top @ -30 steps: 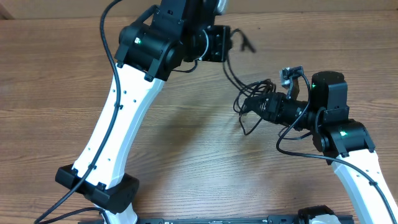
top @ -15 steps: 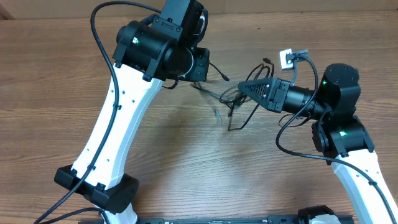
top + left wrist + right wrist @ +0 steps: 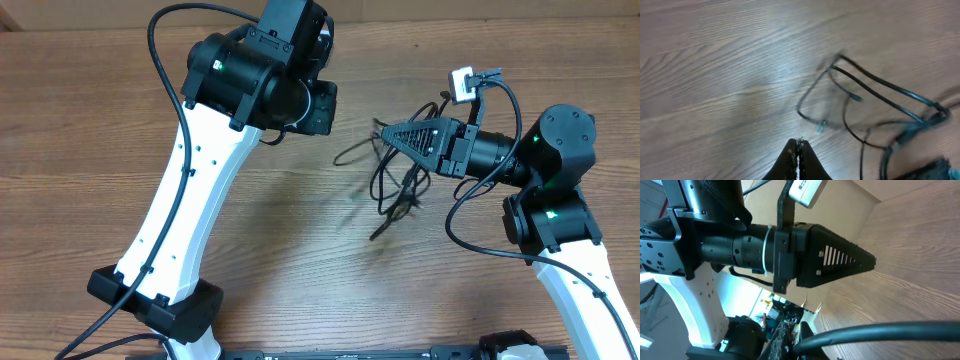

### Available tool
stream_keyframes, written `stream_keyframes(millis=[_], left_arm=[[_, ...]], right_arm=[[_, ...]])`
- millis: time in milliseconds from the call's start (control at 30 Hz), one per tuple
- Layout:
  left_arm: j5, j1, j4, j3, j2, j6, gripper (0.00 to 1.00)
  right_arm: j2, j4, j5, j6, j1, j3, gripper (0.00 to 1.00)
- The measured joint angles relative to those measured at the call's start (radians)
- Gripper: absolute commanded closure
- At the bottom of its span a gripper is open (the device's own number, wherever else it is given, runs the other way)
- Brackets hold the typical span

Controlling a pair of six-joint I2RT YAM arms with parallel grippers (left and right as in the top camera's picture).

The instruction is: Untangle cables

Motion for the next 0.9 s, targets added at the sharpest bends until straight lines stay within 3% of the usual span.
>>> stream_keyframes(millis=[267,500,533,600,667,900], left_arm=[[0.21,-0.002,0.0,0.0,0.0,0.309,0.96],[0.309,-0.002,-0.002,0.0,0.0,0.409,0.96],[0.351,-0.002,-0.005,0.0,0.0,0.447,0.86],[0.419,-0.002,-0.005,0.0,0.0,0.518,0.54],[0.481,-0.002,-0.005,0.0,0.0,0.574,0.38],[0.546,-0.002,-0.012,0.0,0.0,0.639,0.16]], right_arm=[[0.0,-0.097,0.171,0.051,0.0,0.0,0.97],[0.001,-0.143,0.412,0.204,0.0,0.0,0.96],[0.001,-0.142,0.428,0.219,0.0,0.0,0.96],[0.001,-0.142,0.467,0.264,0.0,0.0,0.96],[0.001,-0.14,0.492,0.297,0.0,0.0,0.96],[0.001,-0.129,0.517,0.333,0.0,0.0,0.96]])
